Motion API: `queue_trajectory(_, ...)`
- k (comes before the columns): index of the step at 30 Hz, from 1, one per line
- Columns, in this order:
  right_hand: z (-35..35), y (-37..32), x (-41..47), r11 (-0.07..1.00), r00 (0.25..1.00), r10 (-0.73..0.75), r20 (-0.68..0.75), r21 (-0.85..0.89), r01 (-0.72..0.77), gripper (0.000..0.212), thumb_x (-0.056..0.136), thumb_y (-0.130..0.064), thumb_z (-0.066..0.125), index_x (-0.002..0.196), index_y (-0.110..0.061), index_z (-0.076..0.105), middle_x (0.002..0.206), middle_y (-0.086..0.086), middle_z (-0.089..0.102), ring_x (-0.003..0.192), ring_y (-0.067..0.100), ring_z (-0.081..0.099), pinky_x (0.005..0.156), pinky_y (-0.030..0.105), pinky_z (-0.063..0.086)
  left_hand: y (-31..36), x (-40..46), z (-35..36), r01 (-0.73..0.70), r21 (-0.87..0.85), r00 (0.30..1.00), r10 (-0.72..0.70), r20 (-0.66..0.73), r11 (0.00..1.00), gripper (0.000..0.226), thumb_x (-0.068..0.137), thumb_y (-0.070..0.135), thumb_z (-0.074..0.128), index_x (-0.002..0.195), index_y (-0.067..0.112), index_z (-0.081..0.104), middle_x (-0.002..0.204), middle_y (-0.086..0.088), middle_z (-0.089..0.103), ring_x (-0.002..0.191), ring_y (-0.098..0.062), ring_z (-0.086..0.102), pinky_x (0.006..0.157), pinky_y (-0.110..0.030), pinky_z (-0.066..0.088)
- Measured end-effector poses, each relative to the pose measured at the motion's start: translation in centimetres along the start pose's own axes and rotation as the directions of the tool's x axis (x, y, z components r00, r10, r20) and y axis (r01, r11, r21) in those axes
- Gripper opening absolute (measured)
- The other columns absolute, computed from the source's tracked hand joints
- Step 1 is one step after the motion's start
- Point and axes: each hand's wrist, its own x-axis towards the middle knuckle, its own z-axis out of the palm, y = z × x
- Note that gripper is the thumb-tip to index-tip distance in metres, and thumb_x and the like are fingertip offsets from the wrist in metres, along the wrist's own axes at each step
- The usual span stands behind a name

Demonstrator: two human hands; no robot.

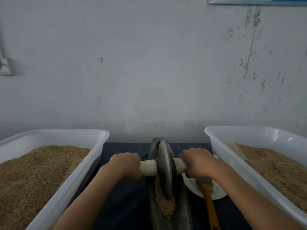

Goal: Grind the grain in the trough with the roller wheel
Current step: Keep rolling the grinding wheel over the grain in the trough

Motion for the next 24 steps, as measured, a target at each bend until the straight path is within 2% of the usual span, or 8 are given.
queue_trajectory(4,1.2,0.0,0.5,0.999,0.98,0.05,-0.194,0.026,-0.046,0.015,0.084,-0.016,0.055,0.087,-0.027,0.046,0.094,-0.001,0.063,0.084,0.02,0.06,0.067,0.029,0.037,0.3,0.2,0.5,0.032,0.046,0.976,-0.021,-0.218,0.998,0.031,0.08,0.035,0.064,0.107,0.021,0.059,0.09,0.003,0.06,0.081,-0.016,0.056,0.069,-0.028,0.039)
queue_trajectory(8,2.3,-0.3,0.8,0.994,0.931,0.105,-0.351,0.044,-0.096,0.014,0.09,-0.022,0.055,0.101,-0.024,0.047,0.096,-0.003,0.063,0.085,0.018,0.06,0.073,0.03,0.044,0.7,0.5,1.0,0.056,0.043,0.919,-0.035,-0.393,0.998,0.02,0.085,0.031,0.057,0.103,0.024,0.057,0.099,0.002,0.062,0.092,-0.019,0.059,0.069,-0.028,0.036)
queue_trajectory(12,1.8,0.0,0.6,0.997,0.96,0.079,-0.269,0.034,-0.073,0.016,0.086,-0.017,0.056,0.099,-0.024,0.05,0.097,-0.001,0.063,0.087,0.021,0.06,0.074,0.032,0.044,0.3,0.4,1.0,0.031,0.06,0.941,-0.009,-0.337,0.998,0.024,0.084,0.033,0.059,0.105,0.022,0.058,0.099,0.002,0.063,0.091,-0.017,0.06,0.07,-0.027,0.039)
queue_trajectory(15,0.9,0.4,0.3,0.999,0.995,0.033,-0.093,0.026,-0.03,0.019,0.081,-0.016,0.058,0.099,-0.021,0.057,0.096,0.001,0.064,0.086,0.02,0.061,0.072,0.031,0.047,-0.1,0.4,0.4,-0.008,0.049,0.986,0.016,-0.168,0.999,0.036,0.079,0.037,0.066,0.11,0.019,0.059,0.098,0.002,0.064,0.089,-0.016,0.06,0.071,-0.027,0.042)
queue_trajectory(17,0.3,0.5,0.2,0.999,1.0,-0.003,0.009,0.038,0.003,0.02,0.079,-0.017,0.062,0.098,-0.02,0.059,0.089,0.0,0.062,0.079,0.018,0.059,0.063,0.028,0.043,-0.3,0.3,0.1,-0.016,0.017,0.999,0.017,-0.049,1.0,0.044,0.075,0.039,0.07,0.112,0.019,0.058,0.098,0.002,0.063,0.086,-0.016,0.058,0.072,-0.028,0.042)
queue_trajectory(19,0.0,0.6,0.2,0.998,0.998,-0.021,0.052,0.053,0.018,0.019,0.077,-0.019,0.064,0.095,-0.021,0.059,0.084,-0.002,0.059,0.074,0.016,0.057,0.059,0.026,0.038,-0.5,0.3,0.0,-0.019,-0.009,1.0,0.019,0.002,1.0,0.046,0.073,0.039,0.071,0.112,0.019,0.058,0.09,0.004,0.058,0.08,-0.015,0.054,0.071,-0.028,0.042)
queue_trajectory(21,0.1,0.6,0.3,0.998,0.999,-0.018,0.039,0.059,0.016,0.017,0.078,-0.019,0.064,0.093,-0.022,0.057,0.084,-0.003,0.059,0.075,0.015,0.057,0.06,0.026,0.038,-0.4,0.3,0.1,-0.011,0.005,0.999,0.011,-0.034,1.0,0.042,0.074,0.039,0.07,0.109,0.02,0.058,0.083,0.007,0.053,0.076,-0.014,0.052,0.068,-0.028,0.04)
queue_trajectory(24,0.8,0.4,0.5,0.999,0.996,0.026,-0.08,0.038,-0.023,0.015,0.082,-0.016,0.058,0.095,-0.025,0.054,0.093,-0.002,0.063,0.083,0.017,0.059,0.066,0.028,0.038,-0.1,0.4,0.6,0.003,0.046,0.978,0.006,-0.209,0.999,0.031,0.078,0.036,0.065,0.105,0.021,0.06,0.086,0.005,0.058,0.079,-0.015,0.055,0.068,-0.028,0.04)
